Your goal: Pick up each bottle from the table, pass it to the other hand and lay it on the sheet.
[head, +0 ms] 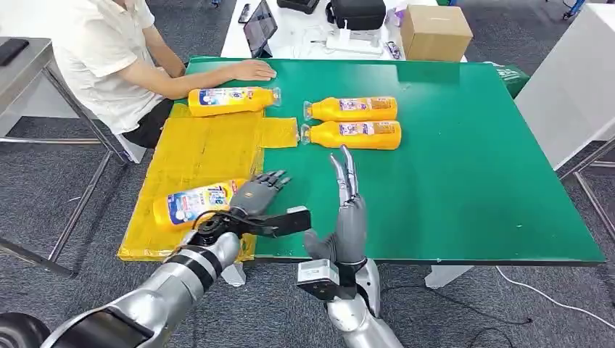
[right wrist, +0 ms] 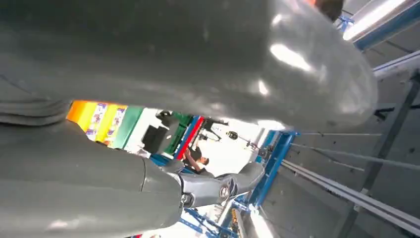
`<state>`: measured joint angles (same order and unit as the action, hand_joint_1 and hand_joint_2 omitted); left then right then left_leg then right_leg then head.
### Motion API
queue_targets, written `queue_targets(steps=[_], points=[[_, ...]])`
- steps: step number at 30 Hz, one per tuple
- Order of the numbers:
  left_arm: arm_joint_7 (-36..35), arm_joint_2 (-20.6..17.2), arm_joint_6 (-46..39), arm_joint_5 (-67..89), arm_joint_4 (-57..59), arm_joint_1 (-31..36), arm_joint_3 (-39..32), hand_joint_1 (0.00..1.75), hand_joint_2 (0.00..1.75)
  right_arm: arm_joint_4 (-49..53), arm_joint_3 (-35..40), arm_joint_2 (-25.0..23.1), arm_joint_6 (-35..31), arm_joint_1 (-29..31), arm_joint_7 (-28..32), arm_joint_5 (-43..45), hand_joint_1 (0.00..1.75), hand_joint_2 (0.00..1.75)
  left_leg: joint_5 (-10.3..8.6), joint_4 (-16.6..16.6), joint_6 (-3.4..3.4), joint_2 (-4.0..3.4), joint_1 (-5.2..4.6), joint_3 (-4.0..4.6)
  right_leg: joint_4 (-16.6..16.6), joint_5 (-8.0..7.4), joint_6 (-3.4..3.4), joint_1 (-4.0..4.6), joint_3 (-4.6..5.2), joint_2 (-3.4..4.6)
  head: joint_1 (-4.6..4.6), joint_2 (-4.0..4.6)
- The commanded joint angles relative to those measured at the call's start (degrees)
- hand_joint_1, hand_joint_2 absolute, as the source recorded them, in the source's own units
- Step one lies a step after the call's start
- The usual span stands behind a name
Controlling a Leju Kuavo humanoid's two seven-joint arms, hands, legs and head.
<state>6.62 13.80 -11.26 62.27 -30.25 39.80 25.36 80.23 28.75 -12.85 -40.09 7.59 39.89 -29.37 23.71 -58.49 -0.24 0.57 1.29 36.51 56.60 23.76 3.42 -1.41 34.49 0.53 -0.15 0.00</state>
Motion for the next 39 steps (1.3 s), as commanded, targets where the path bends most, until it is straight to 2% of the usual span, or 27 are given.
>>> queue_targets(steps=[1,7,10,12,16,17,19,21,25,26,29,30,34,35,36,37,38,39], points=[[1.6,-0.9,0.5,-2.6,-3.2,-0.1,3.7,0.0,1.75,0.2,-3.1,1.6,0.1,0.3,0.1,0.7,0.0,0.0,0.08,0.1,0.09,-0.04,0.02,-0.28,-0.1,0.07,-0.2,0.07,-0.28,-0.06,0.02,0.0],[4.7,-3.0,-5.0,-5.7,-13.6,-5.2,5.0,0.0,1.75,0.6,-3.6,1.7,0.1,-0.6,0.1,0.3,0.0,0.0,0.15,0.1,0.15,-0.16,0.05,-0.46,-0.1,0.1,-0.21,0.11,-0.47,0.02,0.02,0.0],[9.2,-3.6,-7.5,-13.8,-25.8,-11.8,5.0,0.0,1.75,1.2,-3.9,1.6,0.1,-1.2,0.1,0.0,0.0,0.0,0.12,0.1,0.1,-0.14,0.05,-0.32,-0.1,0.08,-0.16,0.08,-0.34,0.03,0.0,0.0],[13.6,-2.5,-10.1,-23.6,-33.5,-16.7,3.2,0.0,1.75,1.3,-3.9,1.7,0.1,-1.3,0.1,-0.8,0.0,0.0,0.11,0.1,0.08,-0.16,0.01,-0.24,-0.1,0.07,-0.13,0.04,-0.24,0.07,0.02,0.0],[14.4,-2.6,-10.5,-26.2,-35.2,-17.8,3.3,0.0,1.75,1.1,-4.0,1.7,0.1,-1.2,0.1,-1.2,0.0,0.0,0.15,0.0,0.09,-0.13,0.03,-0.24,0.0,0.1,-0.18,0.07,-0.25,0.03,0.0,0.0],[16.5,-1.0,-8.0,-40.6,-37.7,-20.2,0.6,0.0,1.75,0.8,-4.4,1.9,0.1,-1.3,0.1,-3.1,0.0,0.0,0.07,0.0,0.06,-0.08,0.03,-0.07,0.0,0.05,-0.11,0.05,-0.07,-0.01,-0.02,0.0],[16.3,0.1,-5.2,-51.0,-38.9,-22.3,-1.6,0.0,1.75,1.9,-5.7,1.9,0.1,-2.0,0.1,-4.5,0.0,0.0,0.08,0.1,0.07,-0.13,0.03,-0.09,-0.1,0.05,-0.12,0.05,-0.09,0.04,0.0,0.0],[11.3,-0.2,-1.8,-66.8,-37.9,-24.7,-3.7,0.0,1.75,7.4,-9.3,1.5,0.1,-4.4,0.1,-7.3,0.0,0.0,0.09,0.1,0.08,-0.12,0.01,-0.11,-0.1,0.07,-0.11,0.04,-0.12,0.03,0.02,0.0],[12.9,-2.2,-1.9,-74.7,-35.4,-25.2,-3.9,0.0,1.75,13.5,-11.5,1.4,0.1,-6.9,0.1,-7.9,0.0,0.0,0.08,0.1,0.07,-0.07,0.02,-0.12,-0.1,0.09,-0.13,0.05,-0.13,-0.04,0.0,0.0],[12.4,-3.0,-0.9,-78.8,-35.5,-25.6,-4.1,0.0,1.75,16.4,-12.7,1.2,0.1,-8.0,0.1,-7.8,0.0,1.75,0.12,0.1,0.09,-0.09,0.02,-0.19,-0.1,0.11,-0.16,0.06,-0.2,-0.03,0.04,0.0],[13.3,-4.2,-1.4,-81.5,-37.3,-26.5,-3.3,0.0,1.75,18.3,-13.9,1.1,0.1,-9.2,0.1,-7.2,0.0,1.75,0.1,0.1,0.07,-0.05,0.01,-0.12,0.0,0.11,-0.14,0.03,-0.13,-0.05,0.02,0.0],[13.6,-4.9,-2.5,-81.8,-38.5,-26.8,-2.0,0.0,1.75,16.5,-15.8,0.8,0.1,-9.5,0.1,-9.1,0.0,1.75,0.16,0.1,0.1,-0.09,0.02,-0.27,-0.1,0.16,-0.2,0.06,-0.28,-0.04,0.0,0.0],[13.8,-5.3,-3.2,-81.8,-39.9,-27.7,-1.2,0.0,1.75,11.6,-17.0,1.6,0.1,-9.0,0.1,-7.4,0.0,1.75,0.14,0.1,0.09,-0.06,0.07,-0.33,-0.1,0.13,-0.21,0.11,-0.36,-0.08,0.0,0.0],[14.0,-5.6,-3.5,-81.8,-40.5,-28.2,-0.7,0.0,1.75,9.2,-17.4,2.0,0.1,-8.3,0.1,-6.7,0.0,1.75,0.1,0.1,0.08,-0.08,0.06,-0.25,-0.1,0.08,-0.17,0.1,-0.28,-0.04,0.02,0.0],[15.0,-6.1,-3.9,-81.6,-41.6,-29.2,-0.2,0.0,1.75,-0.1,-19.7,2.6,0.1,-6.9,0.1,-9.4,0.0,1.75,0.05,0.1,0.06,-0.08,0.03,-0.1,-0.1,0.04,-0.1,0.05,-0.11,-0.01,-0.02,0.0],[15.8,-7.0,-3.8,-81.5,-43.0,-30.1,0.9,0.0,1.75,-5.2,-20.5,3.8,0.1,-4.9,0.1,-8.8,0.0,1.75,0.09,0.2,0.1,-0.12,0.09,-0.33,-0.2,0.04,-0.17,0.13,-0.38,0.01,0.02,0.0],[15.8,-7.0,-3.8,-81.5,-43.0,-30.1,0.9,0.0,1.75,-5.2,-20.5,3.8,0.1,-4.9,0.1,-8.8,0.0,1.75,0.07,0.1,0.06,-0.11,0.07,-0.18,-0.2,0.03,-0.11,0.09,-0.21,0.02,0.02,0.0],[15.8,-7.1,-3.8,-81.5,-43.3,-30.5,1.0,0.0,1.75,-5.8,-20.3,5.0,0.1,-4.2,0.1,-7.5,0.0,1.75,0.08,0.2,0.1,-0.26,0.09,-0.41,-0.3,-0.03,-0.15,0.13,-0.41,0.15,0.02,0.0]])
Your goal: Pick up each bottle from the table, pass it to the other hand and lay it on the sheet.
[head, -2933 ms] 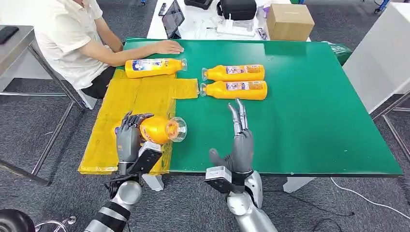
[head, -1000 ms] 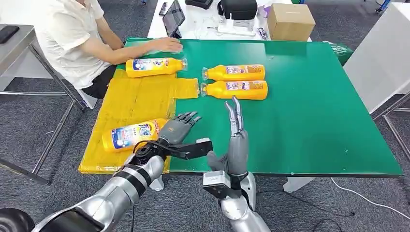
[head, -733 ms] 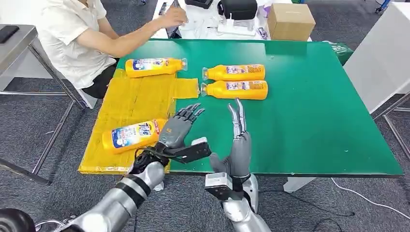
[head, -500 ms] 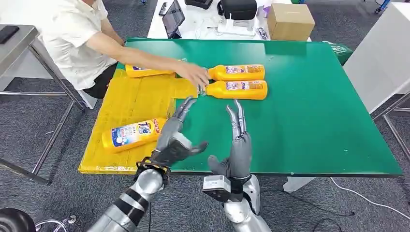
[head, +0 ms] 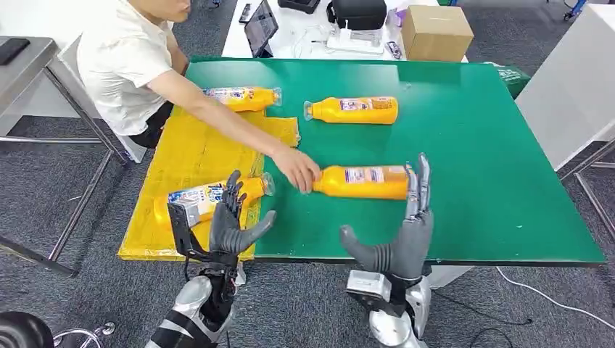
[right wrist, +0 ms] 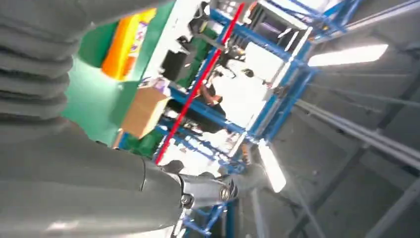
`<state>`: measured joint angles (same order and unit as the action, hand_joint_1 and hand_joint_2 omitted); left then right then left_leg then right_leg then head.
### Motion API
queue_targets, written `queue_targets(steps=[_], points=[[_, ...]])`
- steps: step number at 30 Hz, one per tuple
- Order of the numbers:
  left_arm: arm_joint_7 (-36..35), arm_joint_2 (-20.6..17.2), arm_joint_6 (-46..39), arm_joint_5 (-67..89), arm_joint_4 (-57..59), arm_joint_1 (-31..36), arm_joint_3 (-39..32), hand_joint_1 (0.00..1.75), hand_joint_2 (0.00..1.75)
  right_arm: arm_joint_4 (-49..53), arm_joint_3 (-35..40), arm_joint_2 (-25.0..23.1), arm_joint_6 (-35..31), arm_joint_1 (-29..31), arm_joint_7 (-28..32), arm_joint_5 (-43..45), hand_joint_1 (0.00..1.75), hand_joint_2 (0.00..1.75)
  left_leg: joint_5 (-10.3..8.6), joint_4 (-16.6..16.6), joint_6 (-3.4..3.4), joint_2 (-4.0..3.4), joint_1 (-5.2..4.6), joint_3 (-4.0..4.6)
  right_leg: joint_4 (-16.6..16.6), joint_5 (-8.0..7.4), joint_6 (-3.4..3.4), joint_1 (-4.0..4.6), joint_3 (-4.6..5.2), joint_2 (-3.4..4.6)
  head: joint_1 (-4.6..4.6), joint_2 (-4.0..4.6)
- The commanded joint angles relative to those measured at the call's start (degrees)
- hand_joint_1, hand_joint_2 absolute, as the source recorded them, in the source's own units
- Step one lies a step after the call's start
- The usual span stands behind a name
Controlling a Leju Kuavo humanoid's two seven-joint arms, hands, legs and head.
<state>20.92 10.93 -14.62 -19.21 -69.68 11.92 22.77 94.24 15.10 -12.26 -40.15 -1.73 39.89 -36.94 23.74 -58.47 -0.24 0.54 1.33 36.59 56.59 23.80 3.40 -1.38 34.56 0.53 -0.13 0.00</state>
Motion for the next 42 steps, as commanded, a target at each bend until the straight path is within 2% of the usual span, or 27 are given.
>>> queue_targets(steps=[1,4,5,7,9,11,13,15,16,19,20,22,24,27,34,42], points=[[1.6,-4.2,-0.4,0.0,-3.9,-2.6,3.6,0.0,1.75,-19.8,-6.7,4.4,0.2,5.2,0.1,0.1,0.0,1.75,0.04,0.1,0.08,-0.17,0.05,-0.36,-0.2,-0.04,-0.1,0.08,-0.36,0.11,-0.02,0.0],[1.6,-4.2,-0.4,0.0,-3.9,-2.6,3.6,0.0,1.75,-19.8,-6.7,4.4,0.2,5.2,0.1,0.1,0.0,1.75,0.06,0.1,0.12,-0.1,0.0,-0.4,-0.2,0.02,-0.16,0.05,-0.41,-0.01,-0.02,0.0],[1.6,-4.4,-0.9,0.9,-3.9,-2.5,3.7,0.0,1.75,-24.1,-7.9,4.0,0.2,5.6,0.1,-3.1,0.0,1.75,0.04,0.1,0.1,-0.02,-0.01,-0.28,-0.1,0.02,-0.13,0.03,-0.32,-0.06,-0.07,0.0],[3.6,-4.8,-4.6,7.0,-4.6,-3.3,4.6,0.0,1.75,-30.9,-15.3,3.9,0.2,7.8,-1.9,-17.9,0.0,1.75,0.07,0.1,0.09,-0.12,0.0,-0.38,-0.2,0.02,-0.15,0.05,-0.38,0.03,0.02,0.0],[3.6,-4.6,-9.2,16.0,-5.0,-4.9,6.1,0.0,1.75,-35.8,-23.5,5.0,0.2,10.3,-1.0,-26.6,0.0,1.75,0.03,0.2,0.11,-0.03,0.05,-0.46,-0.3,-0.01,-0.15,0.1,-0.54,-0.07,-0.02,0.0],[1.8,-4.6,-7.7,19.8,-5.9,-8.4,7.3,0.0,1.75,-38.7,-26.8,6.8,0.2,11.5,-4.6,-34.8,0.0,1.75,0.05,0.2,0.14,-0.04,0.0,-0.53,-0.3,0.01,-0.15,0.07,-0.59,-0.06,0.02,0.0],[2.1,-4.6,-8.0,21.8,-6.3,-10.8,7.4,0.0,1.75,-42.2,-26.4,8.7,0.2,12.5,-8.5,-37.3,0.0,1.75,0.05,0.2,0.17,0.06,-0.05,-0.48,-0.3,0.04,-0.1,0.01,-0.56,-0.18,-0.04,0.0],[2.6,-4.4,-8.3,23.5,-7.2,-12.3,6.9,0.0,1.75,-47.4,-22.8,11.1,0.2,14.0,-12.5,-36.1,0.0,1.75,0.07,0.1,0.11,0.0,-0.04,-0.33,-0.2,0.02,-0.06,0.0,-0.41,-0.07,0.04,0.0],[2.7,-4.4,-8.4,23.7,-7.2,-12.3,6.9,0.0,1.75,-47.7,-22.5,11.2,0.2,14.1,-12.6,-36.0,0.0,1.75,0.12,0.2,0.15,-0.1,-0.06,-0.49,-0.3,0.03,-0.08,0.0,-0.56,0.01,0.0,0.0],[2.1,-4.3,-8.8,24.9,-7.1,-12.0,6.6,0.0,1.75,-51.8,-19.5,12.0,0.2,15.5,-13.8,-34.6,0.0,1.75,0.11,0.1,0.15,0.03,-0.08,-0.22,-0.1,0.05,-0.1,-0.03,-0.33,-0.12,-0.04,0.0],[1.8,-3.9,-9.9,26.8,-6.3,-11.6,6.1,0.0,1.75,-51.9,-17.4,12.7,0.2,15.6,-16.7,-37.1,0.0,0.0,0.16,0.1,0.16,-0.04,-0.08,-0.35,-0.2,0.08,-0.17,-0.01,-0.43,-0.07,0.0,0.0],[2.4,-3.3,-9.9,28.6,-5.5,-11.1,5.9,0.0,1.75,-53.8,-14.9,13.7,0.2,16.8,-19.8,-38.3,0.0,0.0,0.15,0.1,0.15,-0.11,-0.08,-0.36,-0.1,0.05,-0.19,-0.03,-0.38,-0.02,-0.02,0.0],[2.5,-3.2,-9.4,29.4,-5.5,-11.0,6.0,0.0,1.75,-59.0,-14.1,13.5,1.4,19.2,-18.7,-33.7,0.0,0.0,0.14,0.1,0.16,-0.07,-0.05,-0.34,-0.1,0.05,-0.19,0.0,-0.39,-0.07,0.0,0.0],[1.9,-2.8,-9.5,29.8,-4.9,-10.9,5.4,0.0,1.75,-61.3,-11.6,14.0,0.5,20.3,-20.2,-34.5,0.0,0.0,0.13,0.1,0.17,-0.18,-0.01,-0.29,-0.2,0.0,-0.13,0.05,-0.32,0.06,0.0,0.0],[2.1,-2.2,-8.7,30.3,-4.8,-10.7,4.7,0.0,1.75,-58.2,-7.1,15.3,0.2,20.4,-24.9,-36.3,0.0,0.0,0.09,0.0,0.14,-0.06,-0.04,-0.22,-0.1,0.03,-0.1,0.02,-0.26,-0.06,-0.02,0.0],[2.1,-2.2,-8.7,30.3,-4.8,-10.6,4.6,0.0,1.75,-58.6,-7.0,15.3,0.2,20.9,-25.0,-36.2,0.0,0.0,0.08,0.0,0.14,-0.02,-0.04,-0.23,-0.1,0.03,-0.1,0.01,-0.26,-0.1,0.0,0.0]])
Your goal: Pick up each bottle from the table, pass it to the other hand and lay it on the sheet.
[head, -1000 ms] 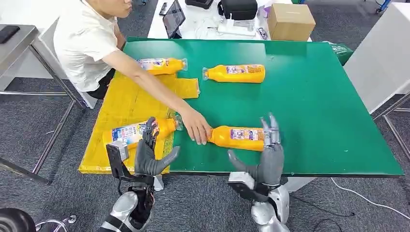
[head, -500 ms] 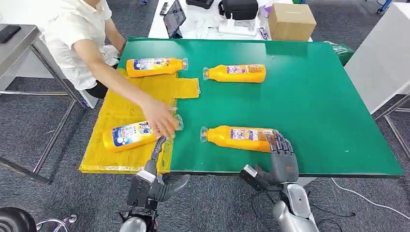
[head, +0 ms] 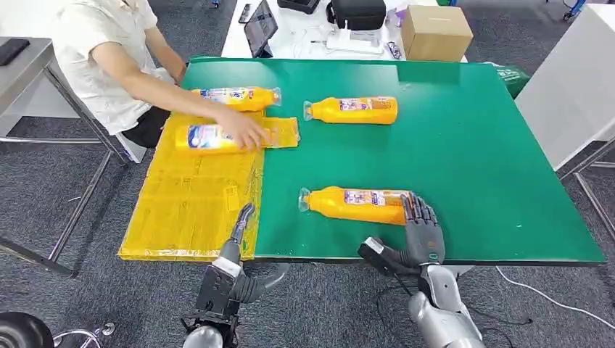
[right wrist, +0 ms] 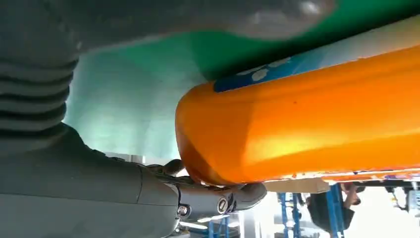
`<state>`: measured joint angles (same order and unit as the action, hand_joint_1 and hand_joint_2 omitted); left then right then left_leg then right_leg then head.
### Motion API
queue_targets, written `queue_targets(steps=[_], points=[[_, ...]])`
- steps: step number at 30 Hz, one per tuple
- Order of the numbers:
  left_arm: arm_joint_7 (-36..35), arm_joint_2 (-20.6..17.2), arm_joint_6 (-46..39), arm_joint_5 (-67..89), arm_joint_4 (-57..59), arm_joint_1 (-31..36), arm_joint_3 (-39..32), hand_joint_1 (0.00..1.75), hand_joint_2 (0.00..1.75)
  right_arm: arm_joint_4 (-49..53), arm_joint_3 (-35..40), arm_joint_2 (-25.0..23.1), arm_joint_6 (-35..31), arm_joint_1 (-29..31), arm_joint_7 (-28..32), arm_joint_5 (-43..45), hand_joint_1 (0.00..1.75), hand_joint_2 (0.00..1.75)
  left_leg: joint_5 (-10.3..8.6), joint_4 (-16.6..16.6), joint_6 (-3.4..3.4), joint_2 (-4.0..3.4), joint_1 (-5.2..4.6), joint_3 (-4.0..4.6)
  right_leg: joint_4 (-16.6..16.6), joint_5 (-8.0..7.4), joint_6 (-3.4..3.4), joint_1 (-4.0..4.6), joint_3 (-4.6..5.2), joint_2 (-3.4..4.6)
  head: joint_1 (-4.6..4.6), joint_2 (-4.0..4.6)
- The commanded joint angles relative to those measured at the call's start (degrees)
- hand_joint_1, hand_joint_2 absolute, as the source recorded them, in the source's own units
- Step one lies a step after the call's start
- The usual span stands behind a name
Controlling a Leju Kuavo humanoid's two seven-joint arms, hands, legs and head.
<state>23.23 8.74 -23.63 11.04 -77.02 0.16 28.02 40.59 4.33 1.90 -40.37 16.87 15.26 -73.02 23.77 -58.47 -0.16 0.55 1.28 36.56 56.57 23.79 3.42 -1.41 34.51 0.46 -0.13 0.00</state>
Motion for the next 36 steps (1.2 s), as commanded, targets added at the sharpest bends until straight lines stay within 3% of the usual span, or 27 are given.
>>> queue_targets(steps=[1,10,23,24,32,34,36], points=[[-0.2,0.0,0.3,0.1,2.6,1.1,-0.6,0.0,1.75,-4.6,3.9,1.3,0.4,2.3,-0.4,-0.3,0.0,0.0,0.1,0.1,0.1,-0.04,0.0,-0.34,-0.1,0.09,-0.18,0.05,-0.35,-0.06,0.0,0.0],[0.0,0.4,0.6,0.8,2.6,1.8,-0.1,0.0,1.75,13.3,2.7,-2.8,0.4,-1.7,6.6,-1.8,0.0,0.0,0.11,0.0,0.06,-0.19,-0.02,-0.24,0.0,0.07,-0.18,0.03,-0.19,0.11,0.0,0.0],[-0.1,0.6,0.7,0.9,3.1,1.9,0.1,0.0,1.75,11.7,4.2,-2.5,0.4,-0.9,5.0,-2.3,0.0,0.0,0.03,0.0,0.06,0.0,0.0,-0.12,0.0,0.04,-0.09,0.02,-0.15,-0.04,-0.02,0.0],[-0.2,0.5,0.9,0.8,3.1,1.9,0.1,0.0,1.75,10.9,4.2,-2.1,0.4,-0.4,4.0,-2.8,0.0,1.75,0.07,0.0,0.08,-0.05,0.0,-0.21,-0.1,0.05,-0.14,0.03,-0.24,-0.01,0.0,0.0],[-0.8,0.5,1.8,0.0,3.0,1.9,0.2,0.0,1.75,15.1,4.2,-2.6,0.4,-0.3,1.3,-5.6,0.0,1.75,0.03,0.0,0.04,-0.05,-0.03,-0.08,0.0,0.03,-0.09,-0.01,-0.08,0.0,0.02,0.0],[-0.8,0.5,1.9,0.0,3.2,2.0,0.1,0.0,1.75,12.0,4.6,-2.4,0.4,0.9,0.6,-4.3,0.0,1.75,0.06,0.0,0.06,-0.09,-0.02,-0.17,0.0,0.04,-0.11,0.01,-0.16,0.03,0.0,0.0],[-1.0,0.3,2.8,-0.8,3.6,2.6,0.4,0.0,1.75,1.5,5.7,-1.5,0.4,5.8,-0.1,0.1,0.0,1.75,0.07,0.0,0.07,-0.12,-0.01,-0.22,-0.1,0.03,-0.12,0.02,-0.2,0.06,0.0,0.0]])
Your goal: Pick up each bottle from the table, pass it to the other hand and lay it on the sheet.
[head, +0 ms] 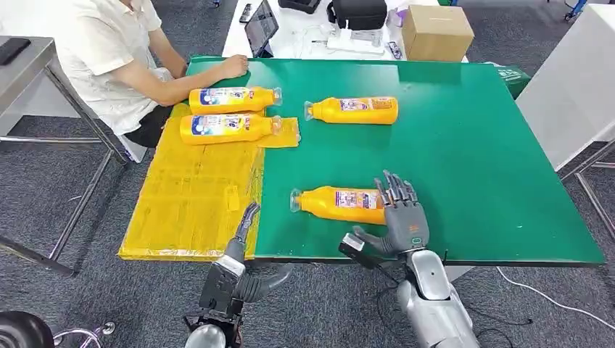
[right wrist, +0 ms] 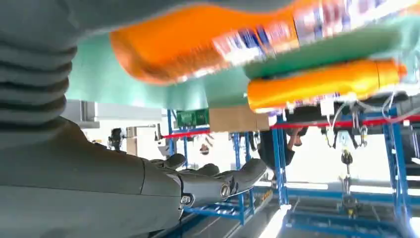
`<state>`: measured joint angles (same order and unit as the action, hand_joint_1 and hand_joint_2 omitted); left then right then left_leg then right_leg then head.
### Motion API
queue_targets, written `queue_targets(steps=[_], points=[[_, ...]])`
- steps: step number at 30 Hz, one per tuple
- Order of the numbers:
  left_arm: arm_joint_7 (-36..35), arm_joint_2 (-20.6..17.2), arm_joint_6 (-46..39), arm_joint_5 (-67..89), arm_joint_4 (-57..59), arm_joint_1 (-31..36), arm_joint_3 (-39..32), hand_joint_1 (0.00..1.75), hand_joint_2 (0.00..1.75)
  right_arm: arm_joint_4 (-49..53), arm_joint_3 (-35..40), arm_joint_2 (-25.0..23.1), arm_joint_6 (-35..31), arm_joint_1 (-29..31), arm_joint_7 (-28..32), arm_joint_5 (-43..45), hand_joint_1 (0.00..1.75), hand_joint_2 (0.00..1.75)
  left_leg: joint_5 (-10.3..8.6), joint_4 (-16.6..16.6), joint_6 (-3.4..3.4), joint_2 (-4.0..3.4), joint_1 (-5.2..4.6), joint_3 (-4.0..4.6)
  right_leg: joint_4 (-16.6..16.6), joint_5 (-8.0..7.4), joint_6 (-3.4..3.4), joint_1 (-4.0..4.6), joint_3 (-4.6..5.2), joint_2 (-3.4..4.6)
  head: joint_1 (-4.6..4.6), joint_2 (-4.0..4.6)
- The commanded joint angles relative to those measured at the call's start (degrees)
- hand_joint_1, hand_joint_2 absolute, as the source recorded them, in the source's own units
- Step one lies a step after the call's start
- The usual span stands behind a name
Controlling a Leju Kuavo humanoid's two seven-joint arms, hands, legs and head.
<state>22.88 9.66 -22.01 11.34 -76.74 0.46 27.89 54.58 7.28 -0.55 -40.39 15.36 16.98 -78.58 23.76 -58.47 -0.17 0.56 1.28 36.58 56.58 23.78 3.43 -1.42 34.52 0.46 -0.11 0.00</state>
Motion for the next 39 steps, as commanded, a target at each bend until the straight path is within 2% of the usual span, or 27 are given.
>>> queue_targets(steps=[1,4,7,17,25,31,37,38,39], points=[[-0.7,-0.8,1.7,-1.5,3.5,2.6,0.9,0.0,1.75,-18.9,3.9,1.3,0.5,10.1,-2.1,7.8,0.0,1.75,0.04,0.0,0.07,-0.15,-0.02,-0.19,-0.1,-0.01,-0.1,0.02,-0.17,0.08,-0.02,0.0],[-1.0,-0.6,2.9,-2.6,4.5,3.7,1.6,0.0,1.75,-25.7,5.7,2.0,0.4,14.2,-2.3,9.8,0.0,1.75,0.07,0.1,0.1,-0.25,0.0,-0.33,-0.1,-0.02,-0.16,0.05,-0.31,0.17,0.0,0.0],[-1.0,-0.4,3.3,-3.2,5.1,4.2,1.9,0.0,1.75,-27.8,6.2,1.7,0.6,15.7,-2.4,10.0,0.0,1.75,0.0,0.0,0.11,-0.1,-0.01,-0.23,-0.1,-0.02,-0.14,0.03,-0.24,0.01,-0.07,0.0],[-0.9,-0.4,3.8,-3.9,5.6,4.7,2.2,0.0,1.75,-28.7,7.4,1.5,0.5,16.5,-2.6,9.1,0.0,1.75,-0.02,0.0,0.09,-0.03,-0.02,-0.15,0.0,0.01,-0.09,0.01,-0.16,-0.03,-0.02,0.0],[-2.5,-0.4,8.7,-10.8,5.8,5.1,3.4,0.0,1.75,-33.5,9.3,0.3,4.6,17.6,-3.0,9.9,0.0,1.75,0.01,0.0,0.12,-0.07,0.0,-0.28,-0.1,0.02,-0.17,0.05,-0.3,-0.03,-0.04,0.0],[-2.5,-0.7,8.7,-11.2,4.9,5.0,4.5,0.0,1.75,-34.5,7.9,-0.1,6.8,16.2,0.0,13.5,0.0,1.75,0.0,0.0,0.09,0.01,0.03,-0.28,-0.1,0.04,-0.13,0.07,-0.31,-0.09,-0.02,0.0],[-2.8,-0.9,9.1,-12.4,5.4,5.1,4.9,0.0,1.75,-36.2,9.0,0.9,7.8,16.0,-1.7,12.7,0.0,1.75,-0.03,0.1,0.09,0.05,0.01,-0.29,-0.1,0.03,-0.11,0.05,-0.31,-0.12,-0.02,0.0],[-2.9,-0.9,9.3,-12.7,5.4,5.2,5.0,0.0,1.75,-36.3,9.2,1.0,8.7,16.1,-1.8,12.7,0.56,1.75,0.0,0.1,0.12,0.05,0.02,-0.43,-0.1,0.06,-0.17,0.07,-0.46,-0.15,-0.02,0.0],[-3.0,-0.7,9.7,-13.2,5.6,5.9,5.2,0.0,1.75,-36.8,9.1,1.1,10.3,16.6,-1.9,13.0,1.62,1.75,-0.02,0.1,0.11,0.07,0.01,-0.4,-0.1,0.04,-0.13,0.05,-0.42,-0.16,-0.02,0.0]])
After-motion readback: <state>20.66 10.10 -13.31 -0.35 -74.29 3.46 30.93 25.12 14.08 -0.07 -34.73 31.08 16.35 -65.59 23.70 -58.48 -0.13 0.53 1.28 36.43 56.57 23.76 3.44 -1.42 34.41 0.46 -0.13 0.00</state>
